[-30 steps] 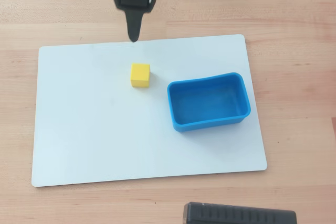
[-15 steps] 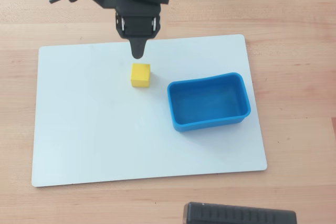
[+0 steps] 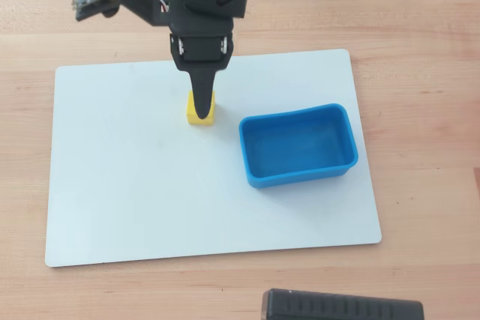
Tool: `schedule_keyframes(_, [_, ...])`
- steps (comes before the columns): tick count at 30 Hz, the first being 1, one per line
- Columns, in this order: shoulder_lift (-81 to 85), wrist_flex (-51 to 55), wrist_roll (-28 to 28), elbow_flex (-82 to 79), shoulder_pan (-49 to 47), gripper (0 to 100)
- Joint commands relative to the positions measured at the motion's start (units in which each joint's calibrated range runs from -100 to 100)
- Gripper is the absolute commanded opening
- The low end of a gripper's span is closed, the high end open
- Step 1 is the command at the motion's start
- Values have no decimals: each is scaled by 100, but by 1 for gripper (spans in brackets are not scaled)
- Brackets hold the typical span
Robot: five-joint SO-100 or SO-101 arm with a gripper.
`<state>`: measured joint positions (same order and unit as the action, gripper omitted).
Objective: Pick up yellow cube and drop it in the blue rectangular bin
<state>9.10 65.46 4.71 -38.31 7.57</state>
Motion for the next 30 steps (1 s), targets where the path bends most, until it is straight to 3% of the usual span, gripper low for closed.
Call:
schedule_keyframes(1, [-162,44,63,885,7,24])
schedule_keyframes(23, [-1007,-609,29,904,109,18])
schedule_keyframes(30, [-1045,-666,15,995,152,9])
